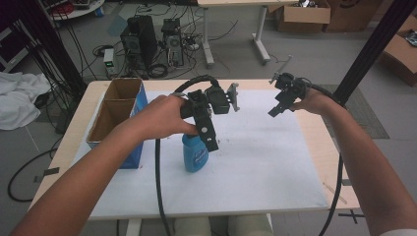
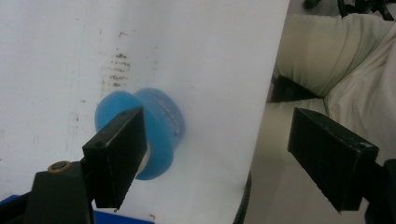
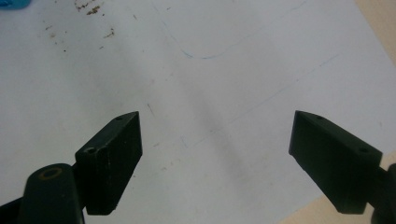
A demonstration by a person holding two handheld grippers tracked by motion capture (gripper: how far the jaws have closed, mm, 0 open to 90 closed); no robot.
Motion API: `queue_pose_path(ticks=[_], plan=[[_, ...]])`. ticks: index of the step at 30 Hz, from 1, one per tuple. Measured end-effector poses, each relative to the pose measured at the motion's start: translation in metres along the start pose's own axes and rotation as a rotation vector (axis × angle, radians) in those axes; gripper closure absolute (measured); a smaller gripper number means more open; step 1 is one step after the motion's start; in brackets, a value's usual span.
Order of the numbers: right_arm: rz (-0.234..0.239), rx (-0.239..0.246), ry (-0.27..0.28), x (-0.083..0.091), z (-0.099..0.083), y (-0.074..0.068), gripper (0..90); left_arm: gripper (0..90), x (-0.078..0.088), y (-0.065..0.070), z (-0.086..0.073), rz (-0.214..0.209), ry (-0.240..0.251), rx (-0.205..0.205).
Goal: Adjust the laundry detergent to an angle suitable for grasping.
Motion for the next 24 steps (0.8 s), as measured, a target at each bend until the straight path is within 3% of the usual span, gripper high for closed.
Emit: queue_pose_path(ticks=[10,24], plan=[[0.001,0.002,0.011,0.0030,-0.0009,-0.0029,17.2,20.4,0.0046,0.0005,0.0035,0.033,0.016,0.027],[0.013,-0.004,0.015,0.0024,-0.0027,-0.0015,16.9,20.4,0.0046,-0.0021,0.0076,0.033,0.016,0.032]])
Point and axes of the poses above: each handheld gripper's, and its own axes: x roughly backward along the jaws, z roughly out of its top, y roughly to its right, the point moved 5 cm from there along -x, roughly forward along the jaws, and after that the axes turned 10 degrees about y, right-handed, at the moved point
